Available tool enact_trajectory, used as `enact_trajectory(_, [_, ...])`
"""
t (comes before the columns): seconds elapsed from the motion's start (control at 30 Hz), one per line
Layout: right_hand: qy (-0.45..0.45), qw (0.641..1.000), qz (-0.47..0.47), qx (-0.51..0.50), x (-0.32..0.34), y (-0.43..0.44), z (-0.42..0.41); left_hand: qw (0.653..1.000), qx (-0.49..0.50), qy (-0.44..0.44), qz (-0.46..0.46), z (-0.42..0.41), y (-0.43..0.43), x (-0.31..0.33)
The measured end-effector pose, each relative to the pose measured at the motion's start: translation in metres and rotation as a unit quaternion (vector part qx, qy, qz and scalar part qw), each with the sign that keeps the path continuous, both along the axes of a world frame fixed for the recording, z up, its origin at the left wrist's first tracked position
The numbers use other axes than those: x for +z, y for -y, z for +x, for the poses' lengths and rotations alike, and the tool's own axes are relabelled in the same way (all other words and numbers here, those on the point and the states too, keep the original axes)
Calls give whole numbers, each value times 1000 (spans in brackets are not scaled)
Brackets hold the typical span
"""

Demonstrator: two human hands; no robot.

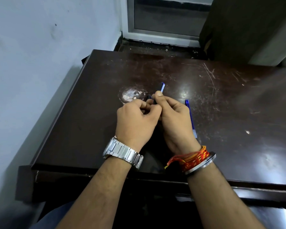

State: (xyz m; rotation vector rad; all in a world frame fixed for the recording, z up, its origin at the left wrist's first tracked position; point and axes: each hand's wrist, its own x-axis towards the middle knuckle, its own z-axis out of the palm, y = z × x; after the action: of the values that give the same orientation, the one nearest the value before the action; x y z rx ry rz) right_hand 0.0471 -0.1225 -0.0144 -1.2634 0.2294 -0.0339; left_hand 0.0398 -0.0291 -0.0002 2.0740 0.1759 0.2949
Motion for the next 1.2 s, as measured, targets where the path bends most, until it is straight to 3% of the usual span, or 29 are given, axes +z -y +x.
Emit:
enact_trajectory(0.2, [6, 1000, 7, 3, -1, -4, 0, 989, -65, -78, -106, -1, 5, -2])
enact_trajectory(0.47, [58, 993, -94, -31, -1, 1, -3, 995, -90, -37, -35, -9, 16, 2])
enact_trajectory(0.7, [62, 989, -119, -67, -2, 8, -1, 995, -91, -47, -11, -15, 23, 5])
enact_trajectory(0.9, [50, 995, -78, -40, -3, 3, -1, 996, -61, -69, 8, -16, 17, 7])
enact_trajectory(1.07, [81, 983, -61, -150, 1, 15, 7, 995, 10, -100, 30, -12, -2, 9])
enact_trajectory(1.2, [-9, 995, -98, -3, -6, 4, 0, 996, 42, -69, -31, -5, -11, 4])
